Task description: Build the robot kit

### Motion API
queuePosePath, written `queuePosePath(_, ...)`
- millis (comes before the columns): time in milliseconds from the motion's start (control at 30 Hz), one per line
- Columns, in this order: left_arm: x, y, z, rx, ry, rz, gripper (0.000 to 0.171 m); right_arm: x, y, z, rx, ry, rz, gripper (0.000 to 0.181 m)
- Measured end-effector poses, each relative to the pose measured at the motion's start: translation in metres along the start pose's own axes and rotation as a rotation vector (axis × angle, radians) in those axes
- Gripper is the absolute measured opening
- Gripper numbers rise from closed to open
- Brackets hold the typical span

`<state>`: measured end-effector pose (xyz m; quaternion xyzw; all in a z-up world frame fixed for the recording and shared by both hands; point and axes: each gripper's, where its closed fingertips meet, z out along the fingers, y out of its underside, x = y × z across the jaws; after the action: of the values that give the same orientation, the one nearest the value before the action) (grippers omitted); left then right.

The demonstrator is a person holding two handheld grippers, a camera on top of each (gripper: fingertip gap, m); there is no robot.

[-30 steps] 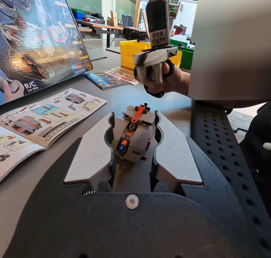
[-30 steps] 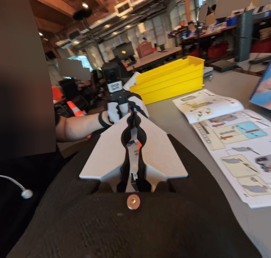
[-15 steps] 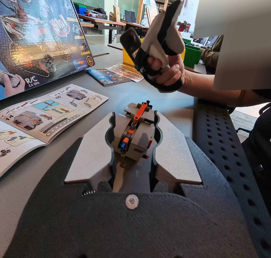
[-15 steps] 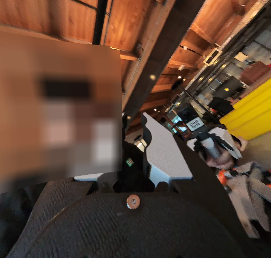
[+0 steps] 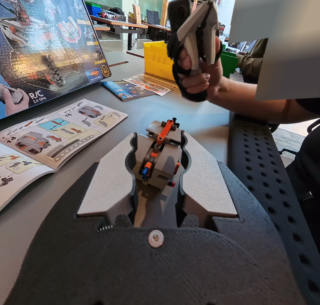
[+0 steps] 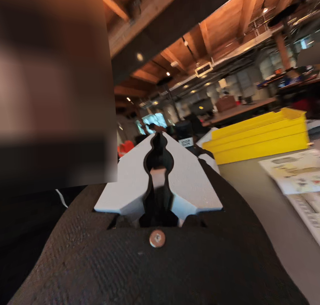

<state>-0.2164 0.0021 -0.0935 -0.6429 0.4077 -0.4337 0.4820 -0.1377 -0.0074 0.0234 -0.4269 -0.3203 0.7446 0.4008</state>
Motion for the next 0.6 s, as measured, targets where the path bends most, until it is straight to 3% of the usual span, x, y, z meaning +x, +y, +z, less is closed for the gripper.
queuePosePath(33, 0.000, 0.000, 0.000, 0.000, 0.001, 0.002, 0.048, 0.001, 0.004, 0.002, -0.044, 0.046, -0.081, 0.000)
queuePosePath(200, 0.001, -0.001, 0.000, 0.002, 0.001, 0.009, 0.048, 0.012, 0.032, 0.010, -0.322, 0.241, -0.481, 0.000)
queuePosePath(300, 0.001, -0.001, 0.000, 0.005, 0.001, 0.008, 0.048, 0.021, 0.043, 0.010, -0.418, 0.330, -0.684, 0.000)
queuePosePath(600, 0.002, -0.001, 0.000, 0.006, 0.002, 0.011, 0.048, 0.029, 0.057, 0.005, -0.566, 0.399, -0.926, 0.007)
